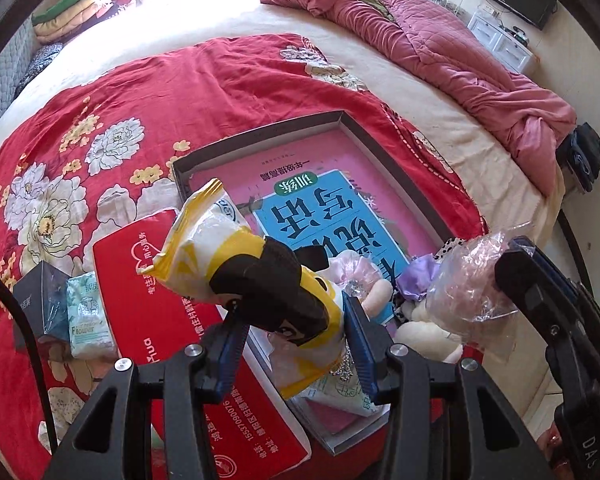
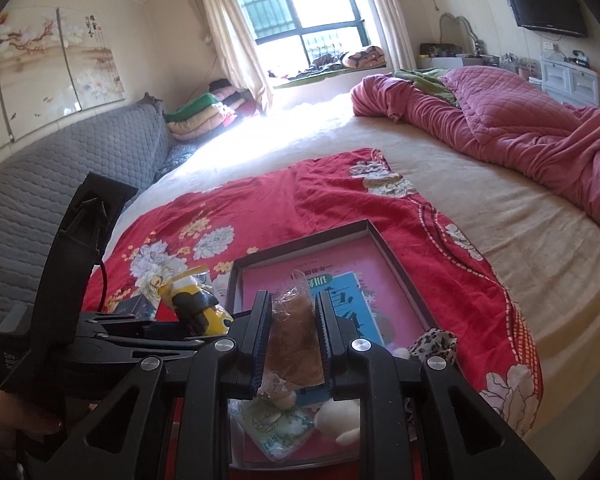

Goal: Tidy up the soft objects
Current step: 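Carry the snack bag with the left tool while the right tool carries the clear bag toward the pink box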

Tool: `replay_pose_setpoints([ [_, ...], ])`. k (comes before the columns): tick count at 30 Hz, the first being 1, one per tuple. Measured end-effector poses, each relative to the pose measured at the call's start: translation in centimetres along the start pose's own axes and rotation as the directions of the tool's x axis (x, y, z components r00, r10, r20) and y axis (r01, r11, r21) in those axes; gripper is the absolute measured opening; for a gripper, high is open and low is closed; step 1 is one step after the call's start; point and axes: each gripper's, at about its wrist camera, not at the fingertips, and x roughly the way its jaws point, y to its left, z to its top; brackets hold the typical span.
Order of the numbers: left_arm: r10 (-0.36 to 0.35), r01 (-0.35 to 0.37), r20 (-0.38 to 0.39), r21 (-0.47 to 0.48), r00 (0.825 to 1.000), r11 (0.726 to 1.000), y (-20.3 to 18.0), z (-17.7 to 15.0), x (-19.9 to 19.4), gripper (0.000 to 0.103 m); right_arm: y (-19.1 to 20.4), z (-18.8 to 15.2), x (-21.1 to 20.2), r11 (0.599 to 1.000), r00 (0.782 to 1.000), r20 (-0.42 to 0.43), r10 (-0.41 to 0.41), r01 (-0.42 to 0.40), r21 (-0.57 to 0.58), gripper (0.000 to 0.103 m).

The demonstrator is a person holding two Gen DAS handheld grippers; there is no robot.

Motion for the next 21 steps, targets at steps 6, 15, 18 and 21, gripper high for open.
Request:
replay_pose_setpoints([
  [6, 0.01, -0.009, -0.039, 0.022, 0.999, 1.0, -0.6, 0.6, 2.2, 0.048, -0.9, -0.7, 1.1, 1.0, 0.999, -0.041, -0.006, 0.007, 0.016, 0.023],
  [15, -0.014, 0.015, -0.061, 0.015, 0.998, 1.0, 0.1, 1.2, 3.7, 0.048, -1.1, -1.6, 2.4, 1.0, 0.996, -0.085, 0.001, 0.001, 0.023, 0.023],
  [18, -0.009, 0.011, -0.062, 0.028, 0.998, 1.0, -0.1, 1.2, 4.0, 0.048, -1.3, -1.8, 2.9, 0.999, 0.995, -0.095, 0.006, -0.003, 0.032, 0.023],
  [21, 0.001, 0.002, -0.062, 0.041, 0.998, 0.999, -0.3, 1.2, 4.2, 0.048, -1.3, -2.2, 3.6, 1.0, 0.993, -0.116, 0.006, -0.003, 0.027, 0.023],
])
